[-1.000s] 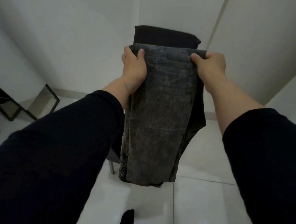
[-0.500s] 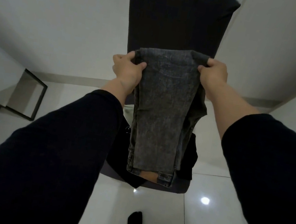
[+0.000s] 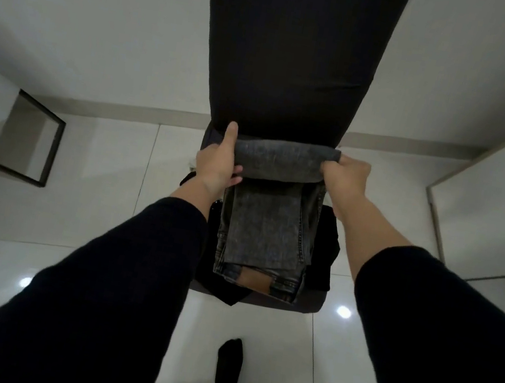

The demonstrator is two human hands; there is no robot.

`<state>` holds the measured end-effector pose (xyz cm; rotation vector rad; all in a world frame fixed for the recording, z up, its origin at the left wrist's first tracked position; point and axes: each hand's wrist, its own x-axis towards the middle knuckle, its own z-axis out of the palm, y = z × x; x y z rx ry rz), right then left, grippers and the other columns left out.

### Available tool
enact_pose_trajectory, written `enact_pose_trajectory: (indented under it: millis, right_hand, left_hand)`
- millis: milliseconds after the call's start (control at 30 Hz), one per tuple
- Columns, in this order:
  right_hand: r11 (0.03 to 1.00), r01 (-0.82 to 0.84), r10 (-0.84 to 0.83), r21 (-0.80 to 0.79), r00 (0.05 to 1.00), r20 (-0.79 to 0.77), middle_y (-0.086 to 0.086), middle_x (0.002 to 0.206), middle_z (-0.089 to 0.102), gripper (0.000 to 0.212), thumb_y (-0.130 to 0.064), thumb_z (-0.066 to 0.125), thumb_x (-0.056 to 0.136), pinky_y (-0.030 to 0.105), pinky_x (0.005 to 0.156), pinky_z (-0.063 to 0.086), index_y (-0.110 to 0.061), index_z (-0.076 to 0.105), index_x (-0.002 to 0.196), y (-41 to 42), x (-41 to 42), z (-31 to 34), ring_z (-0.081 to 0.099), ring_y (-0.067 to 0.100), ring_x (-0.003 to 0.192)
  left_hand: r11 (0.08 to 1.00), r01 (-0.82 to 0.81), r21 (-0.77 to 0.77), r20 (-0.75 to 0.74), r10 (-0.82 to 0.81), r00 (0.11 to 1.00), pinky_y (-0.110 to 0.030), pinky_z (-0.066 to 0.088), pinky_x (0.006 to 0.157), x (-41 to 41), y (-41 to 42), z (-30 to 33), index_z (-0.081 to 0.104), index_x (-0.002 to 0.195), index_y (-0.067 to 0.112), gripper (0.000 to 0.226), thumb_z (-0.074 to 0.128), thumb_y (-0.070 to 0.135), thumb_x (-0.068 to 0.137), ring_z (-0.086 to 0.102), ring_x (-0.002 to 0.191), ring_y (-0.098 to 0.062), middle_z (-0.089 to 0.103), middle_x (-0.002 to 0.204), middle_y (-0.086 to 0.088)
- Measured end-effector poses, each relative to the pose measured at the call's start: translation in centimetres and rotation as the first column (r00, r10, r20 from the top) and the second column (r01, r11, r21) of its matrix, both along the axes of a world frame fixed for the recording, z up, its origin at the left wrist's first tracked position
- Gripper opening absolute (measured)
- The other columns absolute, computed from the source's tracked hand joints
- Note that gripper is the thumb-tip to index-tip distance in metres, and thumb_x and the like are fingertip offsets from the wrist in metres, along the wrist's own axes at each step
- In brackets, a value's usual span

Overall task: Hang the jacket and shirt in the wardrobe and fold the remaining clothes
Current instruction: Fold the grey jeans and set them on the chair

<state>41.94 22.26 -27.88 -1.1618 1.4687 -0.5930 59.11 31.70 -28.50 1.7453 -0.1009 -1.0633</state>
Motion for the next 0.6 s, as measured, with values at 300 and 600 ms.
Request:
enact_pose_trajectory:
  millis: [300,600]
  right_hand:
    - [0.988,0.061,-0.044,0.144,0.992,-0.116,0.009,0.108,0.059,0.056,-0.056,0.038,0.095,0.039,0.089,0.049,-0.008,0.056,0.119,8.1,-4.6,-4.7,0.058,0.029,0.100]
    - [0.973,0.060,0.032,0.223,0.921,-0.387,0.018,0.115,0.061,0.073,-0.067,0.041,0.087,0.046,0.093,0.048,0.000,0.062,0.105,13.3,-7.3,-14.7,0.058,0.036,0.105]
  left_hand:
    - [0.977,0.079,0.196,0.012,-0.083,0.996,-0.031,0.049,0.065,-4.9,8.2,-4.8,0.044,0.138,0.017,0.099,0.054,0.081,0.063,0.055,0.115,-0.028,0.044,0.141,-0.005]
    - [0.924,0.105,0.367,0.117,-0.157,0.981,-0.044,0.049,0.096,-7.7,13.3,-14.2,0.057,0.121,0.012,0.080,0.055,0.075,0.072,0.056,0.104,-0.032,0.053,0.126,-0.011]
